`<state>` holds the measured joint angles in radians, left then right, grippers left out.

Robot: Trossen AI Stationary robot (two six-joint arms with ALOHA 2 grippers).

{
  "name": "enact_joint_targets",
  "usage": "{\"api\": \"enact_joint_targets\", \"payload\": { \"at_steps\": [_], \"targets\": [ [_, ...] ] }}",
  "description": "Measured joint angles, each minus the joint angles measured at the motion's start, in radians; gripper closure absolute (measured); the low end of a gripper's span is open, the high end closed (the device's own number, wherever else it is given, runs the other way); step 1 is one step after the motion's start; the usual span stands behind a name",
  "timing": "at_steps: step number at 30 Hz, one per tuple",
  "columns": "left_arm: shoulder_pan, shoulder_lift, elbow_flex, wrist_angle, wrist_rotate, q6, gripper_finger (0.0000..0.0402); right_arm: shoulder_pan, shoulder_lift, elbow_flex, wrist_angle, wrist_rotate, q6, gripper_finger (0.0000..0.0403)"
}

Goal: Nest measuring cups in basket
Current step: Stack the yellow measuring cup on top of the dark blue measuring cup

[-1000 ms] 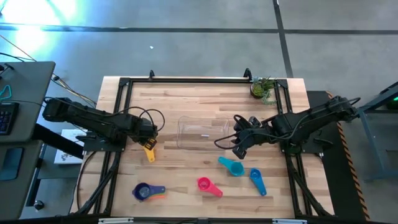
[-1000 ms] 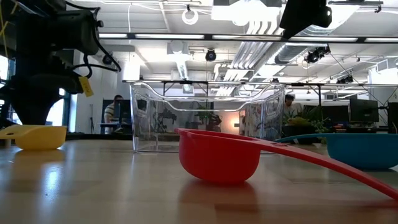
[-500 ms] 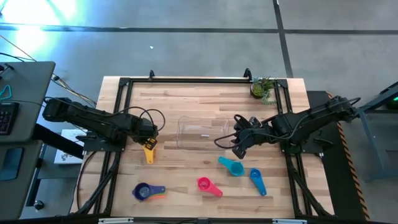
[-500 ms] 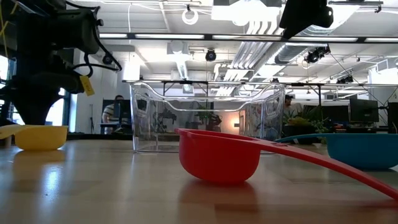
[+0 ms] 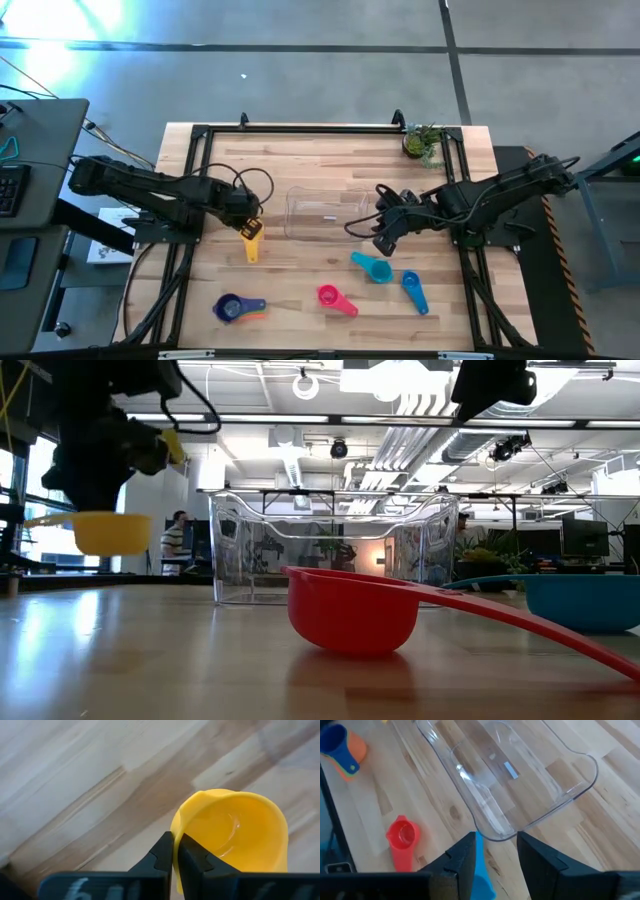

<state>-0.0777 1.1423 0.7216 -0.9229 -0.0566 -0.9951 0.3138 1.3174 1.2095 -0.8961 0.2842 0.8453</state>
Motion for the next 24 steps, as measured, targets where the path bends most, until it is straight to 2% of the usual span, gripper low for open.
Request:
{"api": "enact_joint_targets", "payload": {
  "at_steps": [12,24],
  "targets": [
    [-0.109,0.0,0.139,0.0,0.0,-0.04,0.0394,0.0,0.0,0.0,0.151,0.004,0.096,0.0224],
    [-0.258,0.0,0.215,-0.001,-0.047,-0.182,0.0394,0.0,0.0,0.0,0.553,0.005,-0.099,0.0224]
  ]
}}
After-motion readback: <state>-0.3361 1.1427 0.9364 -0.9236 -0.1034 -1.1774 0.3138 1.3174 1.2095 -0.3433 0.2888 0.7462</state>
